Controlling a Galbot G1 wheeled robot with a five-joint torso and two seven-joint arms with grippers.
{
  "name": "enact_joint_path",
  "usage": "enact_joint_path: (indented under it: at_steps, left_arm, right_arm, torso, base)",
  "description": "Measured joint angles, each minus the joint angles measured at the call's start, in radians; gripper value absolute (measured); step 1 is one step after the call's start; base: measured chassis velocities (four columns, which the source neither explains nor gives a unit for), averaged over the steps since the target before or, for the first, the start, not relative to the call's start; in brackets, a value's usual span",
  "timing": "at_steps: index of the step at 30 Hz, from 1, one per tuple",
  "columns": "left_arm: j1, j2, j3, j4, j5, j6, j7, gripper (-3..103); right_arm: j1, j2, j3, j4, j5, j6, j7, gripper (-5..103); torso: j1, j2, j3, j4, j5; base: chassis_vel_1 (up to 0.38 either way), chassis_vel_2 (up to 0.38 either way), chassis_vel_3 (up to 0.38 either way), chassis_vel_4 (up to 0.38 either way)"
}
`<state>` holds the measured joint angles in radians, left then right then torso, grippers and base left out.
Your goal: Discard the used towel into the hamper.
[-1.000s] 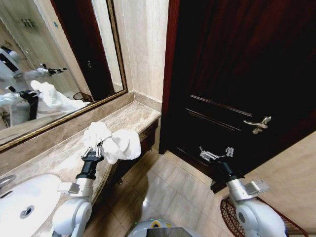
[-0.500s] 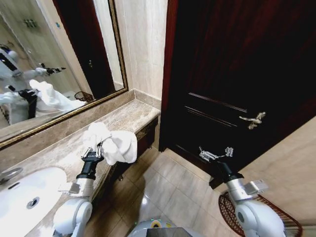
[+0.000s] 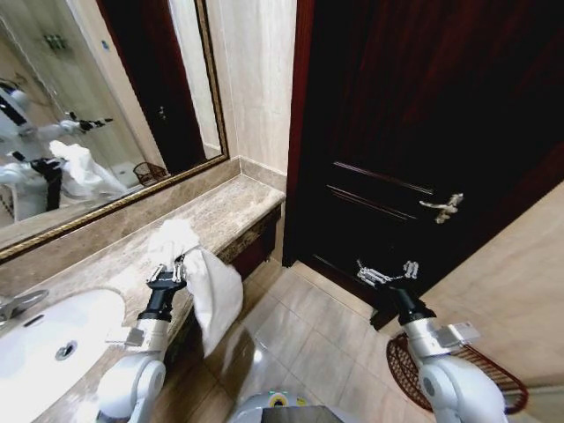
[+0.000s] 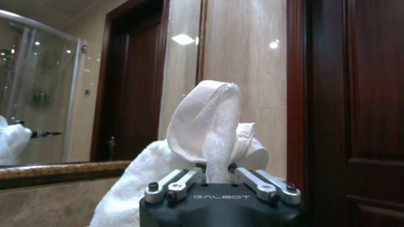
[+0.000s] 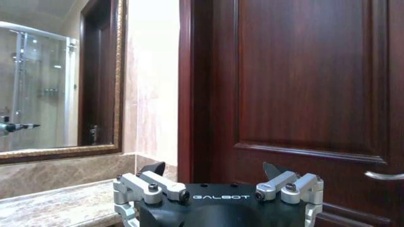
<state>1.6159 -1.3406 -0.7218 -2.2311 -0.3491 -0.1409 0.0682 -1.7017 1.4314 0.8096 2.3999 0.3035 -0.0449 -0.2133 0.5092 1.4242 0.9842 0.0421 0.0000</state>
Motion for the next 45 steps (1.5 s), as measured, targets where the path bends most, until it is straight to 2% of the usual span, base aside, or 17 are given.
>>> enact_joint_path:
  at_steps: [25, 36, 41, 45]
  left_arm:
    - [0.002, -0.002, 0.004, 0.012, 0.002, -0.014, 0.006, 11]
    - [-0.03, 0.029, 0.044, 0.035, -0.043, 0.035, 0.07, 11]
    - [-0.039, 0.043, 0.048, 0.044, -0.044, 0.041, 0.105, 11]
    - [-0.038, 0.045, 0.047, 0.058, -0.041, 0.035, 0.11, 11]
  right_arm:
    - [-0.008, 0.001, 0.001, -0.001, -0.001, 0.007, 0.0, 100]
    - [-0.003, 0.0, 0.004, -0.002, 0.006, -0.005, -0.01, 100]
    - [-0.007, -0.003, 0.01, -0.007, 0.009, -0.006, -0.014, 100]
    - [-0.006, -0.002, 0.007, -0.009, 0.009, -0.005, -0.015, 100]
  torso:
    - [0.0, 0.0, 0.0, -0.0002, 0.0001]
    - [0.0, 0.0, 0.0, 0.0, 0.0]
    - [0.0, 0.0, 0.0, -0.0001, 0.0001]
    - [0.0, 0.0, 0.0, 0.0, 0.0]
  base:
    - [-0.093, -0.092, -0.086, -0.092]
    - [-0.131, -0.126, -0.128, -0.123]
    - [-0.141, -0.127, -0.127, -0.135]
    - [-0.131, -0.125, -0.124, -0.128]
